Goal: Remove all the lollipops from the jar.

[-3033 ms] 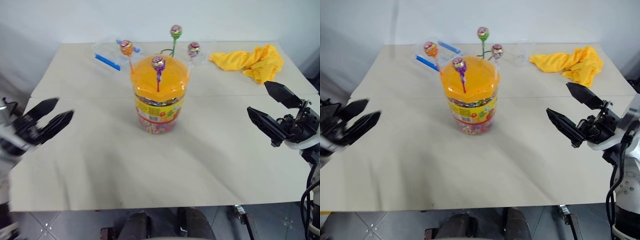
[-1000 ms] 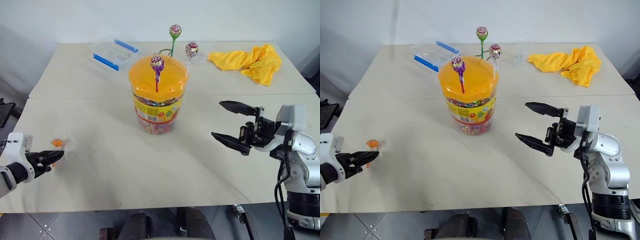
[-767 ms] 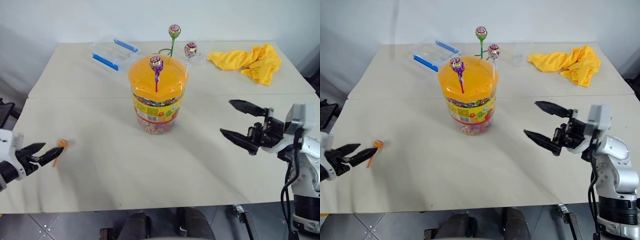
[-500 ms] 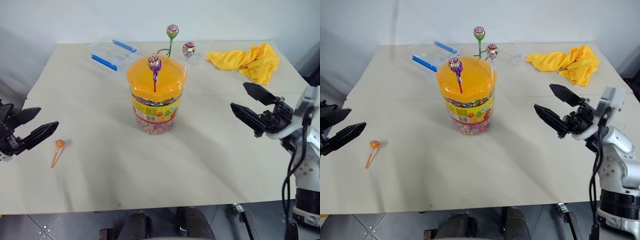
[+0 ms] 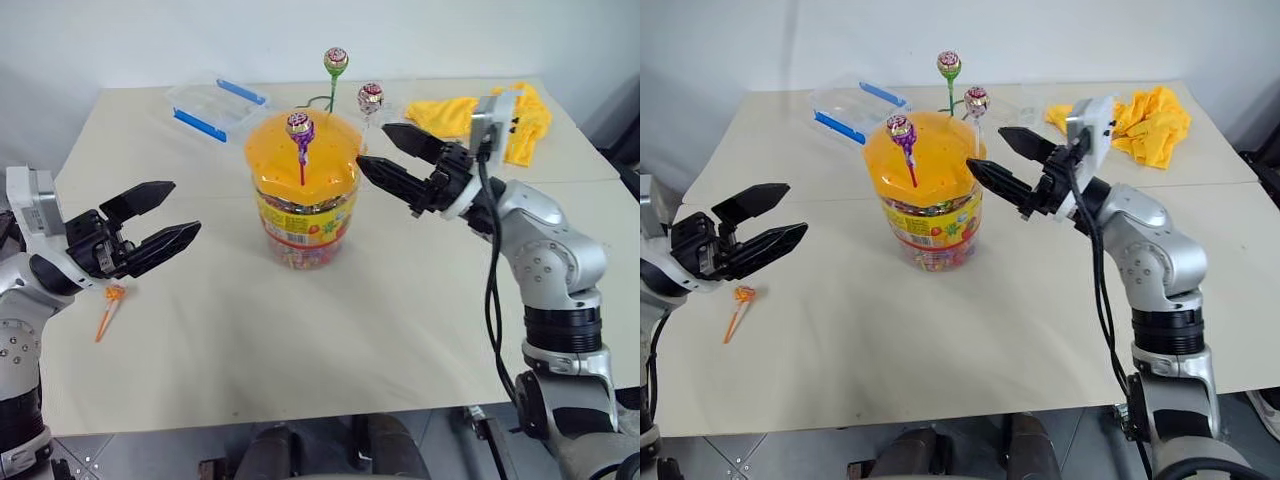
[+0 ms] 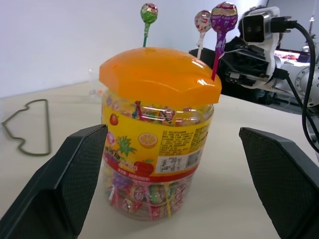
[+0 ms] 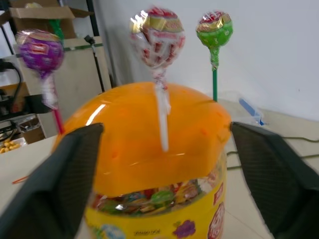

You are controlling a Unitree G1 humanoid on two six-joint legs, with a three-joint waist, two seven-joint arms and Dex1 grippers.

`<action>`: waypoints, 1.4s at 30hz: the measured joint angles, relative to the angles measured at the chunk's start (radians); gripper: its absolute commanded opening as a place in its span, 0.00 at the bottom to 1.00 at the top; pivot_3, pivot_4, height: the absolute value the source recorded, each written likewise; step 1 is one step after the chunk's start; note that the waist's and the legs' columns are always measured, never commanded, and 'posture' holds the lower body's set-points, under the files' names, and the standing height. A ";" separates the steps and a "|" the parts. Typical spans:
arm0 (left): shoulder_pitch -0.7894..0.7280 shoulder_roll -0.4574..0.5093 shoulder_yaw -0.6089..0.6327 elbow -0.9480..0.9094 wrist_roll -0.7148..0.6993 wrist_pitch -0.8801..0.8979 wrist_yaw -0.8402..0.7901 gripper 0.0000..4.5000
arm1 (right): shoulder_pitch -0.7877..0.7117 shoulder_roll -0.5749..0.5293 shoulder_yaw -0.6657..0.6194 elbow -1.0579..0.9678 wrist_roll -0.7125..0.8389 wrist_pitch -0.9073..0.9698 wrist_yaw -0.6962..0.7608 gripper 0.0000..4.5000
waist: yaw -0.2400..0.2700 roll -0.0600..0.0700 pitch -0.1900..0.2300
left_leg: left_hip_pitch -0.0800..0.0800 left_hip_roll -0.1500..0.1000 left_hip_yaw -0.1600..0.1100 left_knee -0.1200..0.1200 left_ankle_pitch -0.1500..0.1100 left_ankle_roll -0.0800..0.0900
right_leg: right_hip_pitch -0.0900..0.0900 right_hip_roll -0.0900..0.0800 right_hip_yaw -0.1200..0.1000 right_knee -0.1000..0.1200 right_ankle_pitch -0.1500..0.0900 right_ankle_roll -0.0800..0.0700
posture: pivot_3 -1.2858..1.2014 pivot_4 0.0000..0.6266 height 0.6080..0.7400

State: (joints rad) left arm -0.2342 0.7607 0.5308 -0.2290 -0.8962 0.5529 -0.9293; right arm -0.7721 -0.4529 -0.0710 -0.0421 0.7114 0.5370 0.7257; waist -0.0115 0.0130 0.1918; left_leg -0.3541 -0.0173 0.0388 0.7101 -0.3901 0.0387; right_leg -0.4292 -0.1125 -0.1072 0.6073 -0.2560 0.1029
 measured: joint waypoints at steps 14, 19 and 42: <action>0.023 -0.034 -0.002 -0.041 -0.025 0.000 0.001 1.00 | -0.037 0.087 -0.112 0.085 0.045 -0.127 0.105 0.01 | 0.000 0.000 0.000 | 0.000 0.000 -0.001 0.000 0.000 0.000 | 0.000 0.000 0.000 0.000 0.000 0.000 | 0.52 0.24 1.00; 0.016 -0.018 -0.050 -0.056 -0.009 -0.011 -0.041 1.00 | -0.021 -0.029 -0.209 0.098 0.063 -0.144 0.120 0.01 | 0.010 0.000 0.000 | 0.000 -0.001 -0.001 0.000 0.000 0.000 | 0.001 0.000 0.000 0.000 0.000 0.000 | 0.52 0.24 1.00; 0.095 0.030 -0.156 -0.071 0.162 -0.237 -0.237 1.00 | 0.485 -0.462 -0.201 0.193 -0.193 -0.211 0.471 0.51 | 0.018 0.002 0.001 | 0.001 0.003 0.005 0.000 0.000 0.000 | 0.002 -0.001 0.001 -0.004 0.001 0.001 | 0.52 0.24 1.00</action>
State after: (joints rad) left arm -0.1393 0.7907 0.3751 -0.3002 -0.7344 0.3159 -1.1665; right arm -0.2873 -0.9151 -0.2722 0.1509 0.5188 0.3264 1.1965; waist 0.0063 0.0151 0.1924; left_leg -0.3529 -0.0142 0.0435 0.7104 -0.3897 0.0389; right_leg -0.4272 -0.1131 -0.1066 0.6037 -0.2551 0.1044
